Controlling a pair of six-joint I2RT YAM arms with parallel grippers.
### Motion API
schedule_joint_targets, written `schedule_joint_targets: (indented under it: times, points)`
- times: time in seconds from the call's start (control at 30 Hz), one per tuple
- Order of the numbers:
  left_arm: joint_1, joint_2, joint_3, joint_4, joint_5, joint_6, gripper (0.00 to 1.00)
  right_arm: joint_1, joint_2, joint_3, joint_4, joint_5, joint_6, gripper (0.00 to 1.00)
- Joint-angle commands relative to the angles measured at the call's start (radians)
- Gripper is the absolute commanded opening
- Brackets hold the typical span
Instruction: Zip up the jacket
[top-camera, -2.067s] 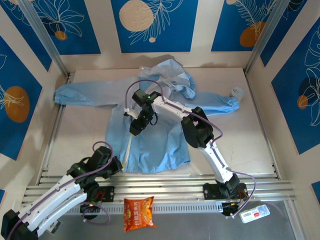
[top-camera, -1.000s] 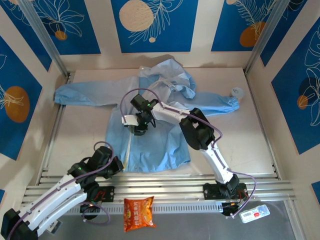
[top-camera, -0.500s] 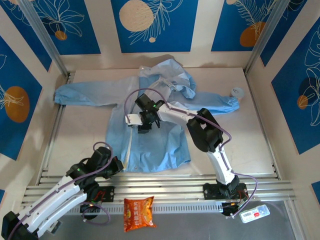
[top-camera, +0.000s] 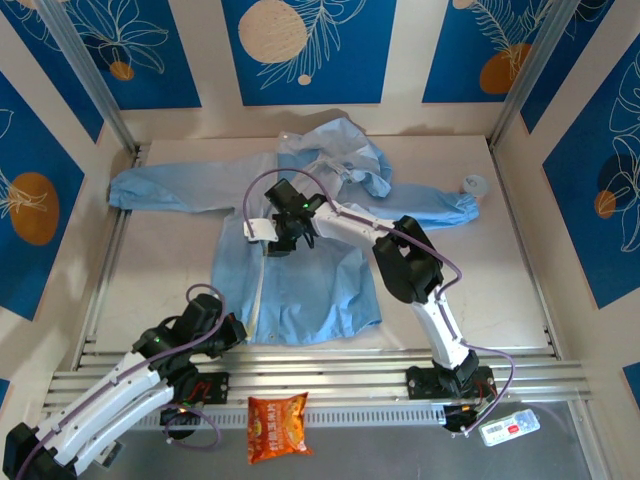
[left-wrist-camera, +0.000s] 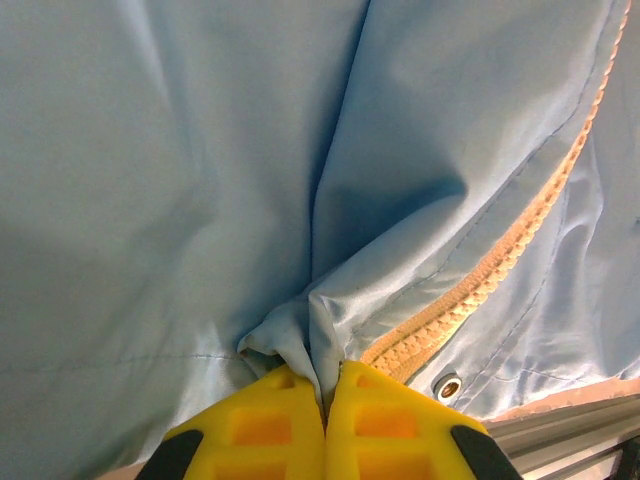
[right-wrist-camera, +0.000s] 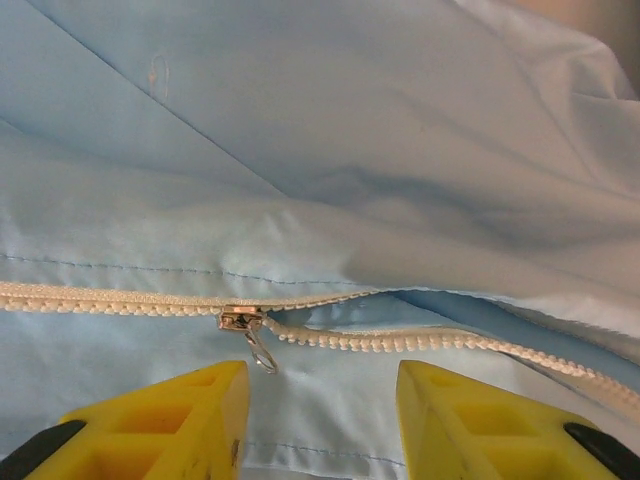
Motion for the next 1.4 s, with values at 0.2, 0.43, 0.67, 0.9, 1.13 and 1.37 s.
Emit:
schedule_joint_targets:
  times: [0.2,0.43,0.67,0.9,1.13,1.37]
  points:
    - [0.006,-0.007,-0.019,-0.024,0.017,-0.001,0.00,0.015,0.061,0.038,-0.083,-0.054,-0.004,0.43]
    - [0.007,-0.007,-0.019,-0.022,0.016,-0.001,0.00,0.024,0.091,0.063,-0.093,-0.069,0.013,0.43]
    - [0.005,-0.007,-0.019,-0.024,0.016,-0.003,0.00,0.032,0.100,0.075,-0.090,-0.102,0.054,0.37]
    - [0.006,-0.007,-0.022,-0.018,0.017,-0.004,0.00,0.040,0.122,0.103,-0.101,-0.119,0.106,0.32]
    - [0.006,-0.015,-0.012,-0.023,0.012,0.001,0.00,0.046,0.120,0.111,-0.122,-0.090,0.141,0.00]
    - [0.005,-0.069,0.008,-0.091,-0.004,0.007,0.00,0.041,0.110,0.128,-0.122,0.078,0.210,0.00]
